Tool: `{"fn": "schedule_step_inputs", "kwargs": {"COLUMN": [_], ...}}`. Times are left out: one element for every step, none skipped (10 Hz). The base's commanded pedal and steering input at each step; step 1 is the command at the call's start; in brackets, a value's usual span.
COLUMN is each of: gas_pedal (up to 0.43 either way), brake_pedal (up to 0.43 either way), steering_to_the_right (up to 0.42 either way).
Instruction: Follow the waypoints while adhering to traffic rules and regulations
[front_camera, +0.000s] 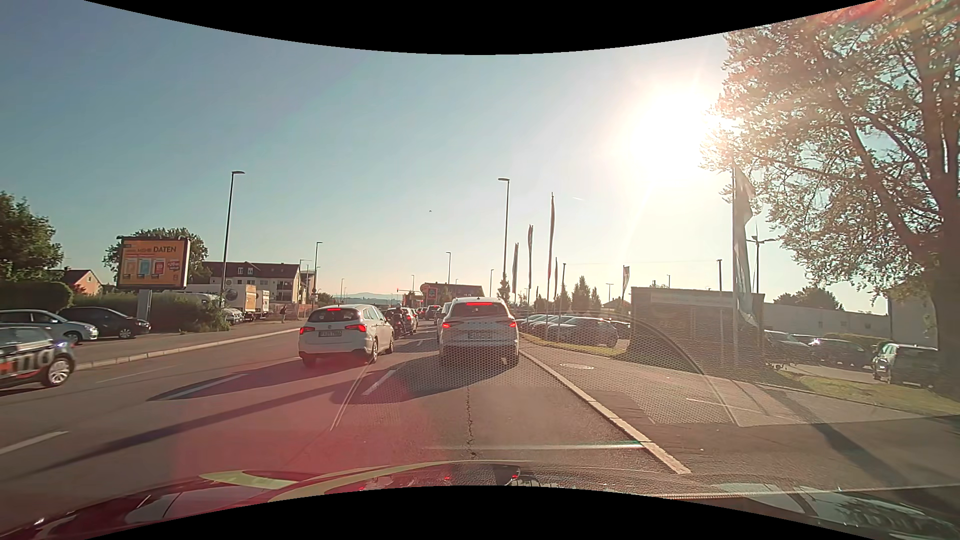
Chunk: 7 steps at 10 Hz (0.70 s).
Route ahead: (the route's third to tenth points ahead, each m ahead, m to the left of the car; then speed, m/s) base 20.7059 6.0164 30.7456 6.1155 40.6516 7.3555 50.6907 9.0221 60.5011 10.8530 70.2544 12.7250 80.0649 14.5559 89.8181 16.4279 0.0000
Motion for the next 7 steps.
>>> {"fn": "schedule_step_inputs", "kwargs": {"gas_pedal": [0.000,0.000,0.000,0.000,0.000,0.000,0.000], "brake_pedal": [0.256,0.250,0.256,0.250,0.256,0.250,0.256], "steering_to_the_right": [-0.015,-0.015,-0.015,-0.015,-0.015,-0.015,-0.015]}}
